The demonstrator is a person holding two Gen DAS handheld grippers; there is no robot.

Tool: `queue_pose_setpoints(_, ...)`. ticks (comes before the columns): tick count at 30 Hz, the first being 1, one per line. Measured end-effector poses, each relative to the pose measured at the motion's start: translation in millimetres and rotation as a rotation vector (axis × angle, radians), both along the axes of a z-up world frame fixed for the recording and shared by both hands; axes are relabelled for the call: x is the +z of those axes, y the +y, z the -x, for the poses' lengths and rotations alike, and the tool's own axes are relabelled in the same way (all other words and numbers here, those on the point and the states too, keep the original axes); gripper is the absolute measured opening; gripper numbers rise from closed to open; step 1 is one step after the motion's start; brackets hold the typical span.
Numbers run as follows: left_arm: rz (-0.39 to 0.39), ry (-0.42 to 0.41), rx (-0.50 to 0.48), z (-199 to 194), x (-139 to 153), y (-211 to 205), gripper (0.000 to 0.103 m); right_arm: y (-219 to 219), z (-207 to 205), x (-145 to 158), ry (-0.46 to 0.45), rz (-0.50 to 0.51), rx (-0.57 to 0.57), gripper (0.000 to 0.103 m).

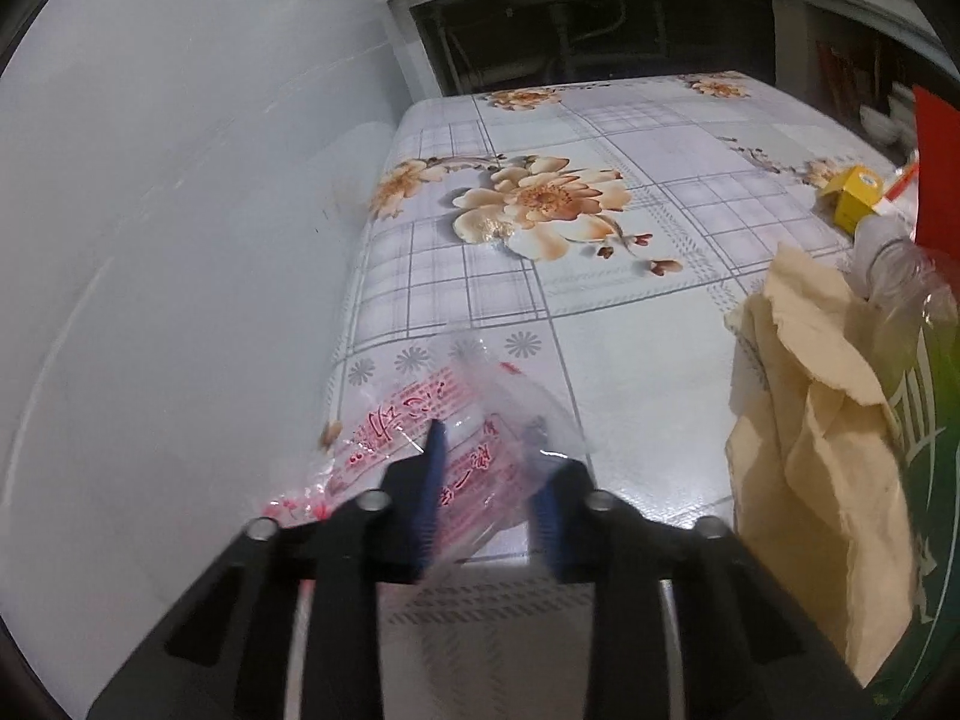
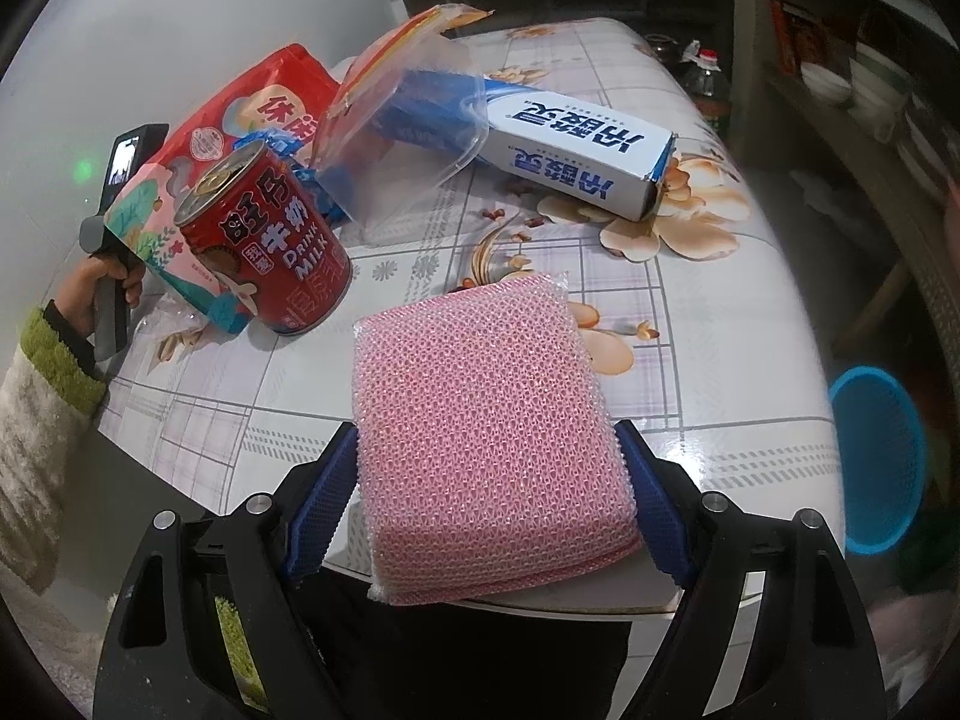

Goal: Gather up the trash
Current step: 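Grasp a clear plastic wrapper with the left tool while the right tool holds the scrubber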

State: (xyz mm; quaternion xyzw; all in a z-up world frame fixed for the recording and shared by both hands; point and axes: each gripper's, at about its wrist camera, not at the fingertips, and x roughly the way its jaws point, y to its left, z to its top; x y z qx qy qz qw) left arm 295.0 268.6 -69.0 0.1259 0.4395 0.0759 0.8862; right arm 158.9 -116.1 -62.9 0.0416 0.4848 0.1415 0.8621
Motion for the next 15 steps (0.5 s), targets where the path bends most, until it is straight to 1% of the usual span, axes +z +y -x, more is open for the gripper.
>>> queue_pose_setpoints(1, -0.018, -0.013, 0.0, 2.1, 2.6, -2.7, 0.015, -0.2, -0.2, 0.3, -0.001, 0.0, -0.001, 0.077)
queue_pose_setpoints(3, -0.022, -0.031, 0.0, 5.1, 7.6, -4.9, 0.013, 0.1, -0.4, 0.6, -0.003, -0.003, -0.007, 0.076)
queue_pose_setpoints(8, -0.032, -0.122, 0.032, 20.1, 40.6, -8.1, 0.012, -2.9, -0.6, 1.7, -0.006, -0.023, -0.03, 0.075)
queue_pose_setpoints(12, -0.064, -0.204, 0.087, 43.6, 79.0, -10.3, 0.012, -4.0, 0.8, 7.4, -0.025, -0.04, -0.038, 0.075)
queue_pose_setpoints(15, -0.052, -0.29, 0.117, 69.4, 117.7, -13.1, 0.012, -5.2, 4.4, 13.7, -0.047, -0.054, -0.041, 0.075)
